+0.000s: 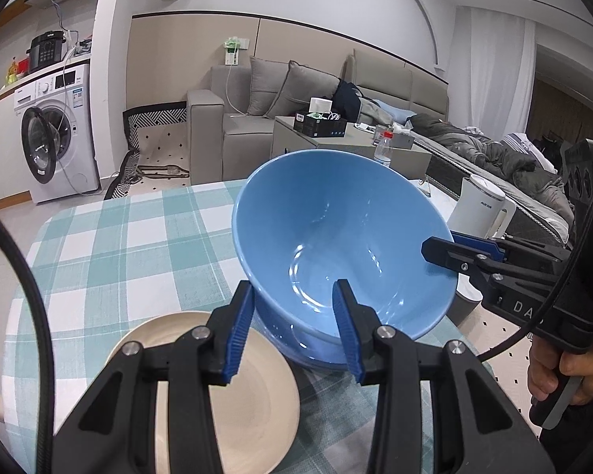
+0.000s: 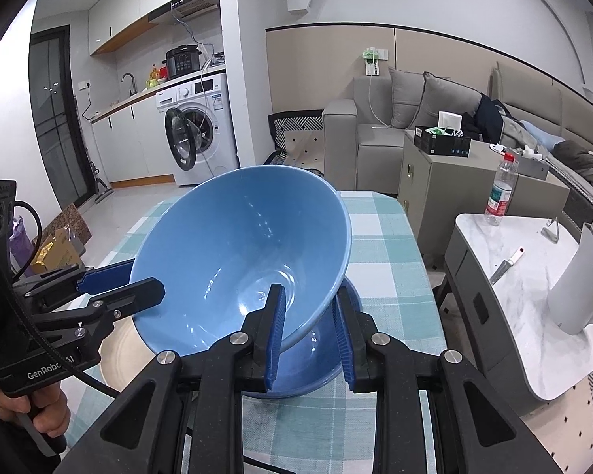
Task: Organize plates and bowls
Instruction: 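Lift the light blue bowl with the right tool and lower it into the darker bowl, then open the right tool to release the light blue bowl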
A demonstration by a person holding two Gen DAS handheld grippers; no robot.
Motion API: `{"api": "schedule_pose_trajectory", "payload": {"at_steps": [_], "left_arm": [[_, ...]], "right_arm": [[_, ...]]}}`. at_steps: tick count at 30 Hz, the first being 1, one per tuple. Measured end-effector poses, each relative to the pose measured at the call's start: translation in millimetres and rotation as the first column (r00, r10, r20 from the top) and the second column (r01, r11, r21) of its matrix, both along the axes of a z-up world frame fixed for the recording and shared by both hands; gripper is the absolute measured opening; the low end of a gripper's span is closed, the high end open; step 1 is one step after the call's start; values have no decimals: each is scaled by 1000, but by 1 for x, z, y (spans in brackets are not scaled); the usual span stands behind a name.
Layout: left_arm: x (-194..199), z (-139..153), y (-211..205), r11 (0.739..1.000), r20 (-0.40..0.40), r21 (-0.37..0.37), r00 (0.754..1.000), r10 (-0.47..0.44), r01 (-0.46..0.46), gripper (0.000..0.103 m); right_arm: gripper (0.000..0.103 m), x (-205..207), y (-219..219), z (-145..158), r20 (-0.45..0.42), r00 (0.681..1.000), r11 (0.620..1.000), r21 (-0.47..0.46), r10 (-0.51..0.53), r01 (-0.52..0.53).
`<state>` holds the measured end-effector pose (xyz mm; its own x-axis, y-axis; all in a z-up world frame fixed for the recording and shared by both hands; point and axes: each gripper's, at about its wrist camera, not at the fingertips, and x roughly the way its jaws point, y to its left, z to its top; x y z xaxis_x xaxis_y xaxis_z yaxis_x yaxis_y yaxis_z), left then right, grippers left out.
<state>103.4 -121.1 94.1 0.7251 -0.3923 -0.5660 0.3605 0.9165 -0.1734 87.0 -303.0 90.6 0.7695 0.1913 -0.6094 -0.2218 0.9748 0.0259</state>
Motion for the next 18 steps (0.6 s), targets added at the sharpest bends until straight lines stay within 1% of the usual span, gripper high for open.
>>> {"api": "schedule_pose_trajectory", "payload": {"at_steps": [10, 18], "left_arm": [[12, -20, 0, 1000, -44, 10, 999, 7, -6, 40], [17, -33, -5, 1000, -69, 25, 998, 3, -2, 40]], "right_arm": [[25, 11, 2, -23, -48, 999, 1000, -3, -7, 6], [25, 15, 1, -37, -66, 998, 1000, -14, -17, 16]]}}
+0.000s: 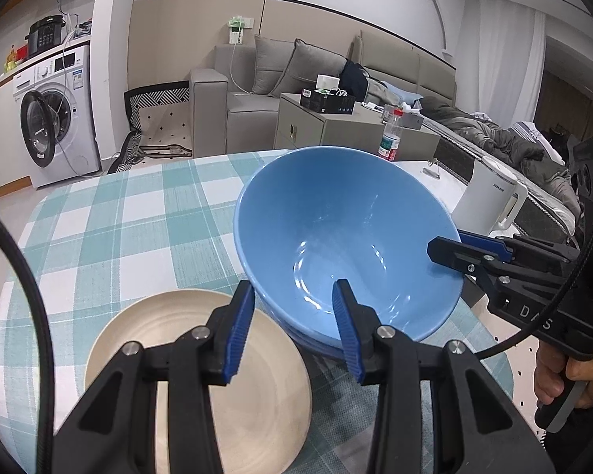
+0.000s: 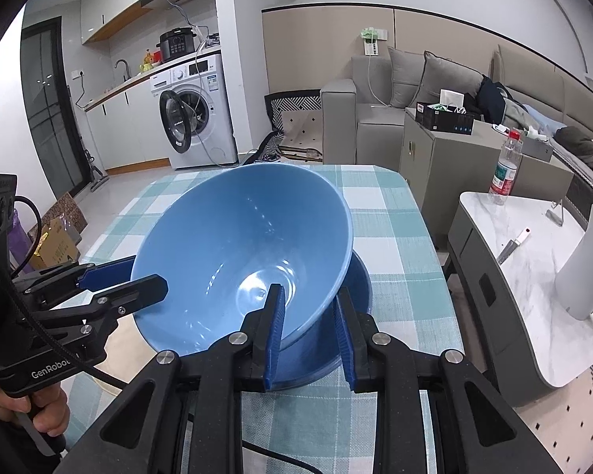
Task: Organize plates and bowls
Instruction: 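Open the right tool to release the light blue bowl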
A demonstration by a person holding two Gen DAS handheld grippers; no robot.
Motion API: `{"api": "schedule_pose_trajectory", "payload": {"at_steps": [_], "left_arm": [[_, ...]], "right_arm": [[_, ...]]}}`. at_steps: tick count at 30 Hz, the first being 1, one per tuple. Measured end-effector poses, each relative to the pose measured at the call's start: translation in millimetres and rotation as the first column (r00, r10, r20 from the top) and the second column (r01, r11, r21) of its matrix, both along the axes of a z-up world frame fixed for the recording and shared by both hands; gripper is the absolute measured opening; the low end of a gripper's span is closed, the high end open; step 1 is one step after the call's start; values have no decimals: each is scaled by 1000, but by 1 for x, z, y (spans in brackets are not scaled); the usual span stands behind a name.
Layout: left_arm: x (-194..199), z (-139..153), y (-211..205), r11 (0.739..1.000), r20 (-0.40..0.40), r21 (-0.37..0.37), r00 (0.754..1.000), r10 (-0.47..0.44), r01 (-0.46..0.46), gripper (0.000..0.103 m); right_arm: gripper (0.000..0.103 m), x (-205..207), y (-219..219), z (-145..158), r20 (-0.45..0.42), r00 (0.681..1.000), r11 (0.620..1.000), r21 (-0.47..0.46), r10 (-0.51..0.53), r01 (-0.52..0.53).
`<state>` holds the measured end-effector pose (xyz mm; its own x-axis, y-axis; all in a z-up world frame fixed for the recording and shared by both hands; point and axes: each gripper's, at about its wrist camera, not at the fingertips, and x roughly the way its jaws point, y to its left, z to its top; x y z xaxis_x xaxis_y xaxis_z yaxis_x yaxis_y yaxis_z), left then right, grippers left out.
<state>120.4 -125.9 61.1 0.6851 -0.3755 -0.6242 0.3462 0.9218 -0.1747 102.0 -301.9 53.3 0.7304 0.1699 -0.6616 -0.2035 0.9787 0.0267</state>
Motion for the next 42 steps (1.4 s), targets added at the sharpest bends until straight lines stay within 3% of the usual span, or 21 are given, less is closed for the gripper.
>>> {"api": "schedule_pose_trajectory", "payload": {"at_steps": [28, 38, 42], "left_arm": [[8, -18, -15, 998, -45, 55, 999, -30, 33, 40], [0, -14, -26, 993, -14, 76, 996, -89, 89, 42], [3, -14, -21, 995, -25, 71, 997, -69, 71, 43]], "right_arm": [[28, 6, -6, -26, -53, 998, 998, -45, -36, 34], [33, 8, -9, -29, -64, 998, 999, -30, -20, 18], [38, 5, -12, -28, -54, 998, 1000, -21, -14, 13]]}}
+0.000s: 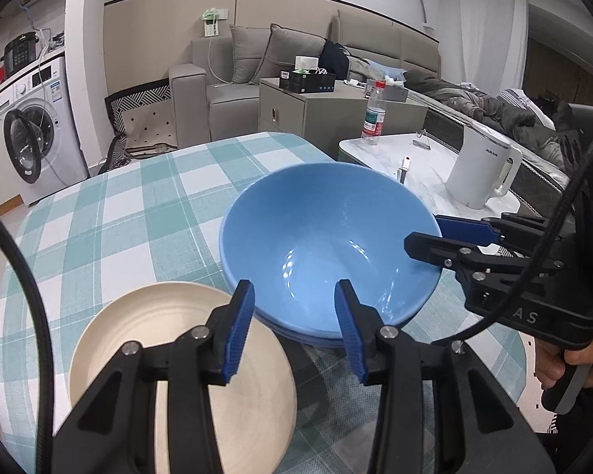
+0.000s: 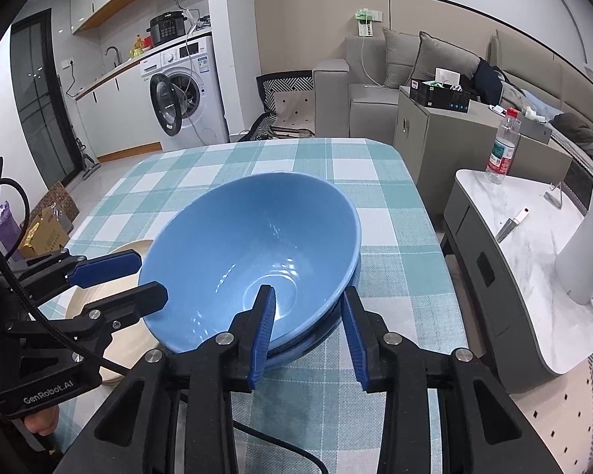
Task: Organize plates and bowls
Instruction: 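Open the right tool to release the light blue bowl, then close the right tool on the rim of the stacked blue bowls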
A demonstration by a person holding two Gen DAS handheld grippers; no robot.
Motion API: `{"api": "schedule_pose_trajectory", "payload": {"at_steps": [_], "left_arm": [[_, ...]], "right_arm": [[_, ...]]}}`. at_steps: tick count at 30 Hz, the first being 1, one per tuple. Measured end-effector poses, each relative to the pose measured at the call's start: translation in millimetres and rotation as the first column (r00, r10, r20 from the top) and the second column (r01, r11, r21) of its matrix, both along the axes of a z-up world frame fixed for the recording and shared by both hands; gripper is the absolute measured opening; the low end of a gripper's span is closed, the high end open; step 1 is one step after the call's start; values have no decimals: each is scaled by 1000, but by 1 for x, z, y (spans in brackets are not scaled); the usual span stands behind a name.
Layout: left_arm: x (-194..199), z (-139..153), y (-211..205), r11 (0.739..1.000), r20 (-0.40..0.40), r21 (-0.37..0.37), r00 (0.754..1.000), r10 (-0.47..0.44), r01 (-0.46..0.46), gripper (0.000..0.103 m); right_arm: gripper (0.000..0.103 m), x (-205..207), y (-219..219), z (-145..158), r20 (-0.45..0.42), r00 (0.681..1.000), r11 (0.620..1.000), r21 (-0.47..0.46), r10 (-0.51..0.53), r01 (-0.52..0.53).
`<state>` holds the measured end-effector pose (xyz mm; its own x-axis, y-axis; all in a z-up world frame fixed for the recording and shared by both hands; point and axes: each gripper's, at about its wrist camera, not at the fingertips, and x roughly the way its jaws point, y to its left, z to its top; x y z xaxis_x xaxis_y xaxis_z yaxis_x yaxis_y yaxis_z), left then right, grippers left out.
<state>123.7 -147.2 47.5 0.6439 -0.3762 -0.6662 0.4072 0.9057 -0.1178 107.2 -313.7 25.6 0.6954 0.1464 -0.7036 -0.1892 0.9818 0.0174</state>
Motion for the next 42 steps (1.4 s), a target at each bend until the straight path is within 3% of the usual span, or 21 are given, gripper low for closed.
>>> {"api": "schedule_pose_trajectory", "payload": {"at_steps": [3, 5, 7, 9, 12, 17, 42], "left_arm": [[2, 1, 7, 1000, -5, -15, 1000, 23, -23, 56], [3, 1, 11, 999, -4, -21, 999, 35, -35, 57], [5, 1, 16, 998, -11, -25, 999, 51, -51, 64], [7, 2, 21, 997, -14, -33, 998, 67, -67, 72], [10, 2, 29, 994, -19, -56, 996, 91, -92, 91], [17, -2, 36, 991, -39, -72, 993, 114, -117, 97], [37, -27, 31, 988, -82, -59, 987, 141, -146, 96]], "right_arm": [[49, -4, -1, 3, 14, 1000, 1000, 13, 15, -15], [57, -6, -1, 5, 24, 1000, 1000, 16, 15, -15], [68, -7, -2, 6, 28, 1000, 1000, 26, 14, -14], [86, -8, -5, 8, 34, 999, 999, 44, 2, -3], [88, -7, -8, 8, 37, 999, 998, 56, -19, 17], [89, -3, -13, 4, 19, 999, 997, 60, -38, 37], [89, 11, -21, -26, -43, 999, 992, 122, -25, 30]]}}
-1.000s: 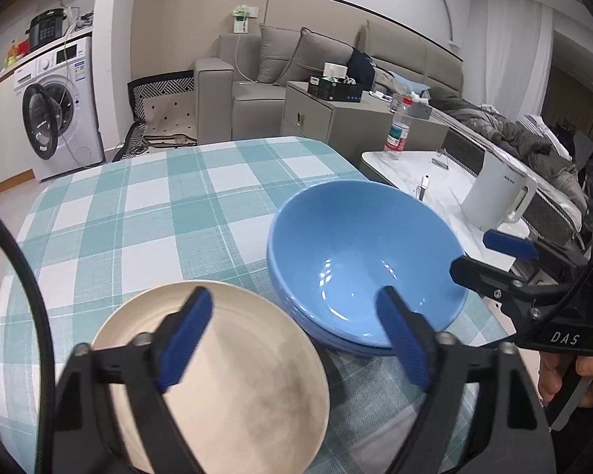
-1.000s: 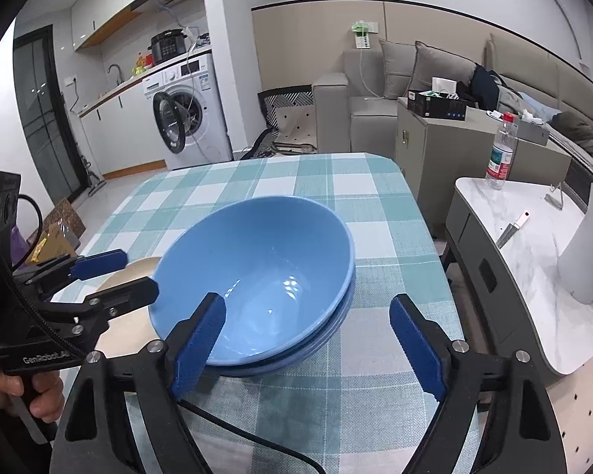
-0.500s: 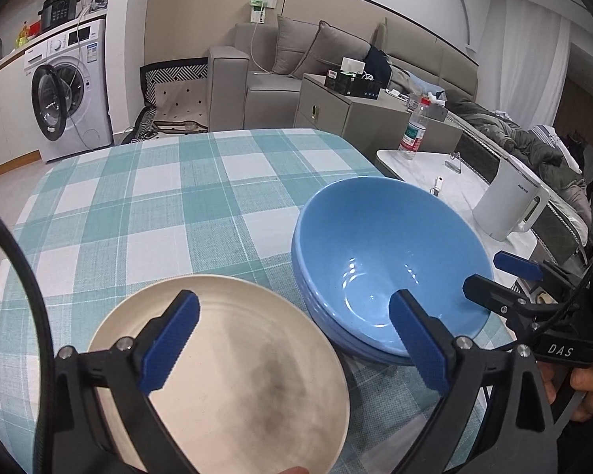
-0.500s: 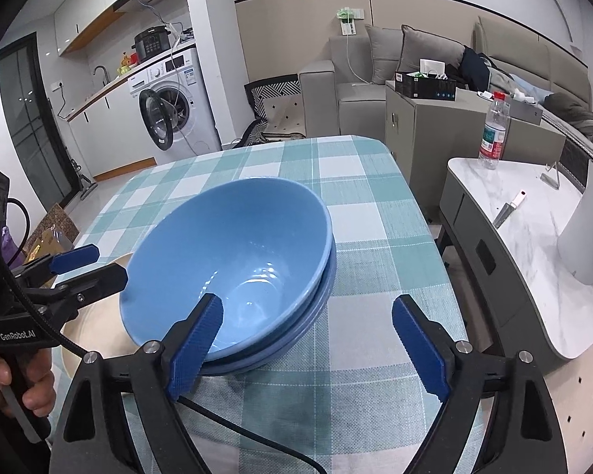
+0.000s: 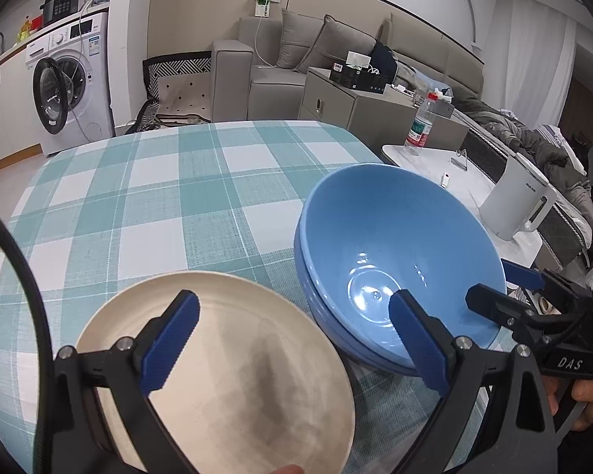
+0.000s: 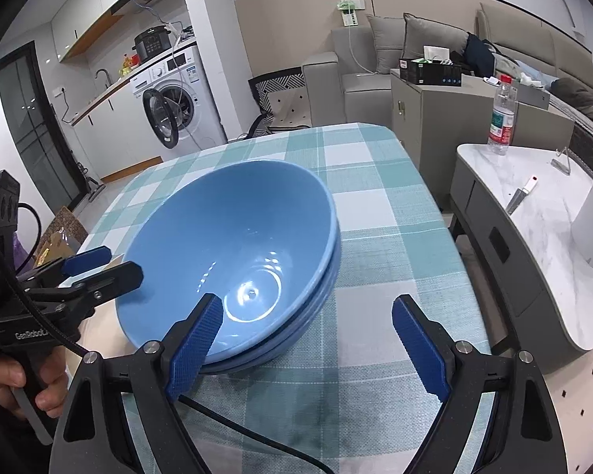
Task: Organize plates and bowls
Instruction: 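Close the right tool on the rim of the stacked blue bowls, then carry the stacked blue bowls with the right tool over the cream plate stack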
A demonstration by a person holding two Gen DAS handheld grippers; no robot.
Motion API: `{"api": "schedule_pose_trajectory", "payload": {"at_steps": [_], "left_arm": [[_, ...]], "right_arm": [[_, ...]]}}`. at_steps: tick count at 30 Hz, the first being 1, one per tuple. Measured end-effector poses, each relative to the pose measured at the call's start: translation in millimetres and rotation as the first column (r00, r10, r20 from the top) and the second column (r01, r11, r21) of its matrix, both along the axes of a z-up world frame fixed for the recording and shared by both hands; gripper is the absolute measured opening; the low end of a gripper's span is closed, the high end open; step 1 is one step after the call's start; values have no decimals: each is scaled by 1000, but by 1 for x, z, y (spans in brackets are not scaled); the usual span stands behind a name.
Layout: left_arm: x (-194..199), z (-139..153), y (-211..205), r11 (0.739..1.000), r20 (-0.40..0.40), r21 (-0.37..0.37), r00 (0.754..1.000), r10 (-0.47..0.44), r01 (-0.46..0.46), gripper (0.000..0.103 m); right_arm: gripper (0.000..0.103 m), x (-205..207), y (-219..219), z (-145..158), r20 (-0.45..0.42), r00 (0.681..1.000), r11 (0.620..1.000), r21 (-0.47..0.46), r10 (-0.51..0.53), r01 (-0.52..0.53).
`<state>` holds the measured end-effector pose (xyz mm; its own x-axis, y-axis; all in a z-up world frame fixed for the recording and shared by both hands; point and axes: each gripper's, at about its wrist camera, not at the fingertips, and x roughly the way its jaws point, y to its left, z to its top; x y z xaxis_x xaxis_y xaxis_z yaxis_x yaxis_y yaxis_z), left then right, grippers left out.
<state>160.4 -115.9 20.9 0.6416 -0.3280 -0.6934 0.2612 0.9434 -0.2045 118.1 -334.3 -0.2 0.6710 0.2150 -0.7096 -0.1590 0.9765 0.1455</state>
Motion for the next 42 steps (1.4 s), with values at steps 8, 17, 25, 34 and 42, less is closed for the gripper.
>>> {"api": "schedule_pose_trajectory", "payload": {"at_steps": [8, 17, 25, 34, 42], "left_arm": [[4, -4, -7, 997, -18, -44, 998, -63, 63, 68], [0, -2, -25, 996, -11, 0, 996, -88, 88, 45], [-2, -1, -29, 996, -11, 32, 997, -83, 83, 44], [-7, 7, -30, 996, 13, 35, 996, -84, 84, 44], [-17, 25, -29, 996, 56, 41, 995, -86, 83, 44]], "right_arm": [[73, 6, 5, -3, -7, 1000, 1000, 27, 14, -13], [57, 6, 9, -3, -5, 1000, 999, 36, 26, -25], [54, 3, 7, -3, 4, 1000, 999, 33, 18, -18], [54, -7, 8, 10, 37, 999, 1000, 15, 18, -19], [54, -18, 7, 25, 74, 997, 1000, 17, 16, -18]]}}
